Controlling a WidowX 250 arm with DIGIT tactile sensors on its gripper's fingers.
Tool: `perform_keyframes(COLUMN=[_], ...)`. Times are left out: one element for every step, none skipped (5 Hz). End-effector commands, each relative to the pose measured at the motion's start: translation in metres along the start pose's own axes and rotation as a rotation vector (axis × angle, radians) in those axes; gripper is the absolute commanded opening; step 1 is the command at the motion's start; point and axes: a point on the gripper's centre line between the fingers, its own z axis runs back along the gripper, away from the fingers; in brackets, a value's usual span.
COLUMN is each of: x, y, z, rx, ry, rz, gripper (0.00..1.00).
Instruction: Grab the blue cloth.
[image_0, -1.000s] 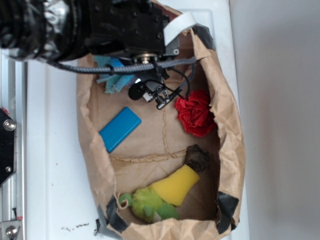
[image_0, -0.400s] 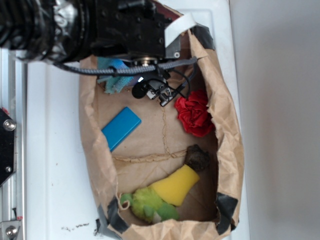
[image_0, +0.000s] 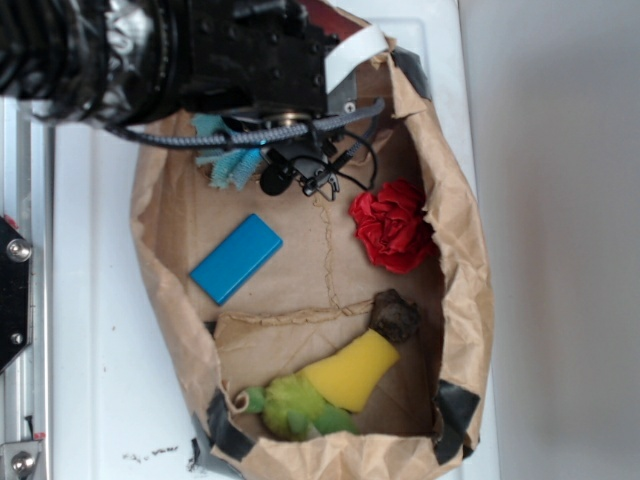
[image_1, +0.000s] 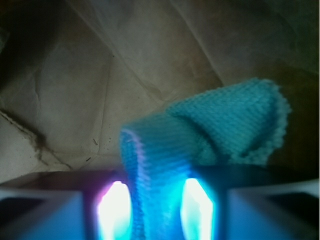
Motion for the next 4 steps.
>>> perform_keyframes(x=[0.004,0.004,0.005,0.004], y=[0.007,0.007,0.007,0.007], z=[0.007,0.007,0.008,0.020], rx=[-0.011,-0.012,-0.018,-0.068], ry=[-0.019,-0.018,-0.015,-0.020], rz=[0.018,0.018,0.014,-0.058], gripper=[0.00,0.00,0.00,0.00])
